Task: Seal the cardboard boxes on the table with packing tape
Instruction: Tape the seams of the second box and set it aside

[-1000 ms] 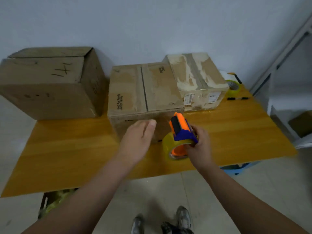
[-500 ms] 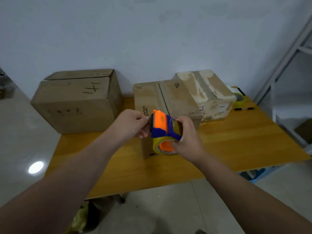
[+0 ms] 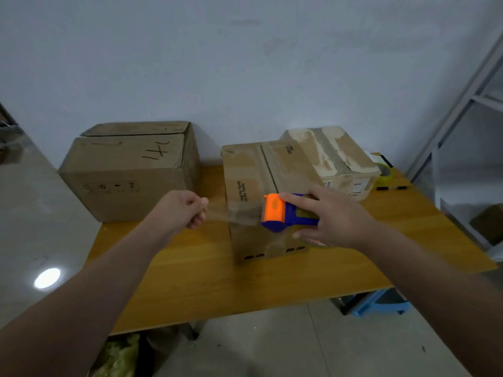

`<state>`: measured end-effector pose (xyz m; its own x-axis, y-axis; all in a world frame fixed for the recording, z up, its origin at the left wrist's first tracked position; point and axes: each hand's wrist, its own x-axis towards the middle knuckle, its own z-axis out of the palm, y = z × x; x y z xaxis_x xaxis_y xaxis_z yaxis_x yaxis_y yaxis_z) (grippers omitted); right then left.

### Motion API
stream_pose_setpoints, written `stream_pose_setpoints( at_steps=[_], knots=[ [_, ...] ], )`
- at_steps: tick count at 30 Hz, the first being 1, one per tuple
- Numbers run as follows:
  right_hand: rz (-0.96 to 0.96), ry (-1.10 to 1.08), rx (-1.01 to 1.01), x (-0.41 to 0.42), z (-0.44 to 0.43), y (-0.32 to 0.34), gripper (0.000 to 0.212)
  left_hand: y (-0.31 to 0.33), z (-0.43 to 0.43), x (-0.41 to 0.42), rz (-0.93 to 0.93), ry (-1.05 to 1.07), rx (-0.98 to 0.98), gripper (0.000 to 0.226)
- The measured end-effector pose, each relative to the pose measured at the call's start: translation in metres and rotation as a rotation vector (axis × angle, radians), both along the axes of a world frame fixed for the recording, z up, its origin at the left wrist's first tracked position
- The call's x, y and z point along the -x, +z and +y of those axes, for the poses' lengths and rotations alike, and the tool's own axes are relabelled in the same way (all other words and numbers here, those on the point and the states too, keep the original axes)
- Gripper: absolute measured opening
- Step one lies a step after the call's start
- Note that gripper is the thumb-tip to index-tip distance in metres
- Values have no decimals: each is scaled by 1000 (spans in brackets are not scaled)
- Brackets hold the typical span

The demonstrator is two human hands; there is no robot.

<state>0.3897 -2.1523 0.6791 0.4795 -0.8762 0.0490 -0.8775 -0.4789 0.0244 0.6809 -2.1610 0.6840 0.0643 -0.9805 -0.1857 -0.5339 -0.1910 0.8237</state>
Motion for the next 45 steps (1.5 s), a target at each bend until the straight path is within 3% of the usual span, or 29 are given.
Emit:
stream_pose_setpoints(
  at_steps=[5, 8, 12, 22, 28, 38, 45],
  knots=[
    [249, 51, 132, -22, -17, 17, 72, -25, -7, 8, -84, 63, -3, 41],
    [319, 55, 148, -36, -24, 25, 68, -41, -11, 8, -194, 133, 73, 46],
    [386, 66, 155, -55, -31, 27, 65, -56, -15, 4, -199, 185, 108, 47],
    [429, 54, 58, -74, -49, 29, 63, -75, -30, 0, -200, 218, 52, 41],
    [446, 38, -14, -80, -57, 32, 58, -97, -37, 8, -93, 222, -6, 42],
    [414, 29, -78, -81, -59, 34, 54, -111, -46, 31, 121, 215, -386, 59],
    [398, 29, -81, -81, -59, 34, 52, -108, -48, 31, 128, 224, -444, 61]
  ],
)
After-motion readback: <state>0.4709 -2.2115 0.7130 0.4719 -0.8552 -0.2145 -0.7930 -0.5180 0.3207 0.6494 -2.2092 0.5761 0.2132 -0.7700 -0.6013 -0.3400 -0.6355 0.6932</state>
